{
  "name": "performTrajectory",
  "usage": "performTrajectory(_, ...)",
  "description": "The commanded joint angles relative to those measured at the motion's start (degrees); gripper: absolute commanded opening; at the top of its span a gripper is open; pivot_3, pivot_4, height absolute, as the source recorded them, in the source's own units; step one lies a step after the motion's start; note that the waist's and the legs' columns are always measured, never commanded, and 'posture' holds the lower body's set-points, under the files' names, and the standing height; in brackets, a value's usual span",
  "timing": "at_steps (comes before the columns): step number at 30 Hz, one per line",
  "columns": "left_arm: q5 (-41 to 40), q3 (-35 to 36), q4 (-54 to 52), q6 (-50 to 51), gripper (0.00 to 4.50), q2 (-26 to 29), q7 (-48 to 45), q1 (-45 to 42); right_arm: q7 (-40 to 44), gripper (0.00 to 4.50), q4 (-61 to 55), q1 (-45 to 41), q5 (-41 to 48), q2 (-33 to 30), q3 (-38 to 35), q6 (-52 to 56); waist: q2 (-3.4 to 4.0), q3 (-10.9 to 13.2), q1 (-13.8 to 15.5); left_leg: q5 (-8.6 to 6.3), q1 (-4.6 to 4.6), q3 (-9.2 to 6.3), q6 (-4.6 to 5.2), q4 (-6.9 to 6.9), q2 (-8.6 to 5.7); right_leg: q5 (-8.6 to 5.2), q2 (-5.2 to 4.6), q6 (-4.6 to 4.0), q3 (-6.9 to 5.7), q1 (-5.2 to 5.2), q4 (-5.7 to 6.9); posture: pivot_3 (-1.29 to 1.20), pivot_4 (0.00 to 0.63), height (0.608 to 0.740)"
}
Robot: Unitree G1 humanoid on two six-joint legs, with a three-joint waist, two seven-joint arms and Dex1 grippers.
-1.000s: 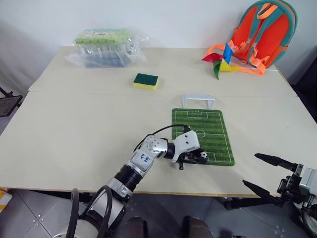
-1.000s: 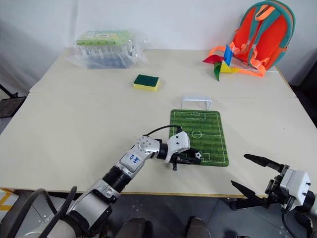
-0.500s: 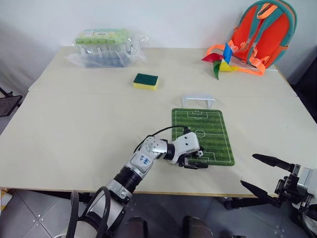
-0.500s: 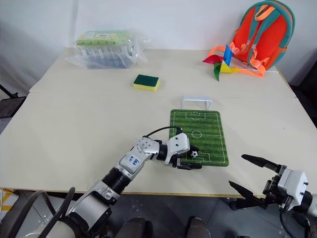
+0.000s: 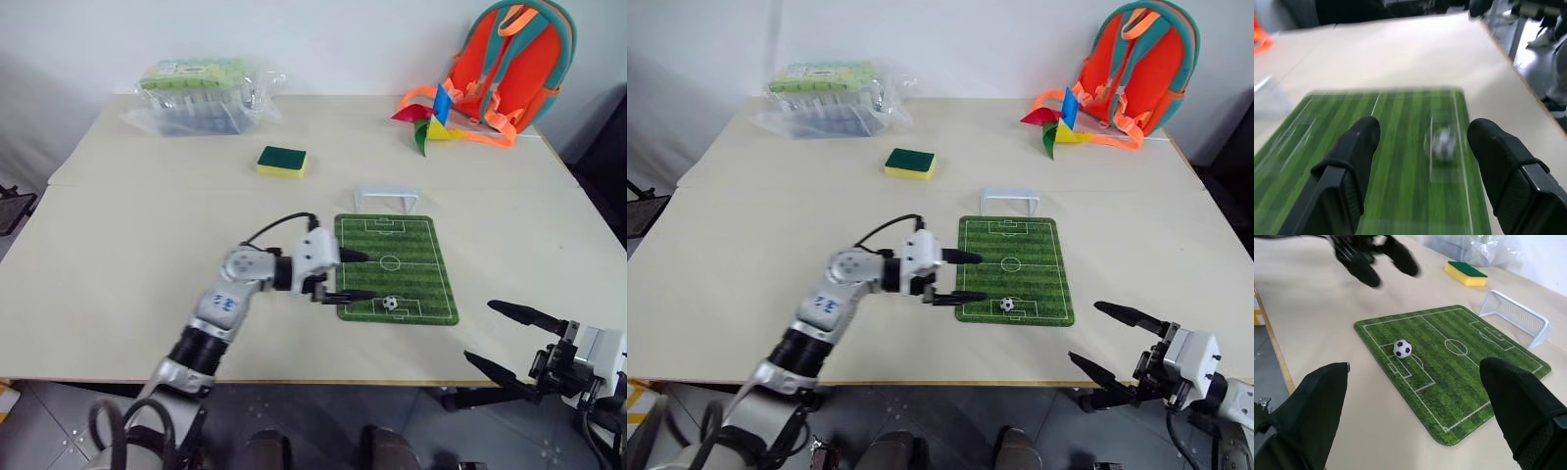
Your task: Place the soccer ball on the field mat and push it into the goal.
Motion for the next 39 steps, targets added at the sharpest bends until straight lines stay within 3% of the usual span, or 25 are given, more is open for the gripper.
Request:
performTrajectory(1, -5.5, 2.9, -10.5, 6.7, 2.13, 6.2, -3.2, 7.0, 0.8, 4.50, 0.8, -0.6, 1.3, -0.4, -2.2, -1.5, -0.01, 0.0, -0.3, 0.00, -0.01, -0.01, 0.00, 0.00, 0.00, 0.00, 0.00, 0.00, 0.00, 0.00, 0.00, 0.00, 0.150, 0.740)
performTrajectory(3, -7.7, 3.2, -16.5, 9.8, 1.48, 8.9, -3.4, 11.9, 2.3, 4.50, 1.9, -0.7, 1.5, -1.0, -2.6, -2.0, 0.01, 0.0, -0.2, -0.01, 0.01, -0.02, 0.00, -0.01, 0.02, 0.00, 0.00, 0.00, 0.01, 0.00, 0.02, 0.00, 0.150, 0.740)
performTrajectory(8, -8.8, 0.9, -22.8, 13.6, 0.03, 8.2, -0.1, 16.1, 5.7, 4.50, 4.6, -1.7, 2.1, -2.4, -2.5, -1.7, 0.00, 0.0, 0.5, -0.03, 0.01, -0.06, 0.04, 0.08, -0.03, 0.00, -0.06, 0.00, 0.03, 0.07, 0.05, 0.00, 0.150, 0.740)
performTrajectory(13, -7.0, -3.5, -21.2, 14.9, 0.03, 2.9, 3.8, 13.1, 8.4, 4.50, 9.3, -3.4, 2.2, -3.5, -3.2, -2.5, 0.00, 0.0, 0.3, -0.02, 0.08, -0.03, 0.03, 0.08, -0.02, 0.00, -0.05, 0.00, 0.07, 0.07, 0.11, 0.00, 0.150, 0.740)
performTrajectory(23, 0.1, -12.1, -5.8, 12.1, 0.03, -9.2, 9.3, 3.2, 8.9, 4.50, 10.7, 0.2, 2.2, -2.9, -6.8, -3.7, 0.02, 0.0, 0.4, -0.02, 0.08, 0.03, 0.04, 0.08, -0.06, 0.00, -0.05, 0.00, 0.07, 0.08, 0.09, 0.00, 0.150, 0.740)
performTrajectory(30, 2.8, -13.7, 1.7, 9.1, 0.03, -13.4, 10.1, -0.3, 5.2, 4.50, 11.2, 3.6, 2.1, -1.3, -11.3, -5.5, 0.00, 0.0, 0.5, -0.02, 0.07, 0.04, 0.04, 0.08, -0.06, 0.00, -0.06, 0.00, 0.08, 0.07, 0.05, 0.00, 0.150, 0.740)
performTrajectory(39, 4.9, -12.2, 10.5, 5.0, 0.03, -17.4, 11.7, -4.5, 1.7, 4.50, 6.0, 8.5, 1.9, 3.3, -10.9, -6.3, 0.02, 0.0, 0.8, -0.02, 0.06, 0.03, 0.04, 0.07, -0.06, 0.00, -0.06, 0.00, 0.07, 0.07, 0.01, 0.00, 0.150, 0.740)
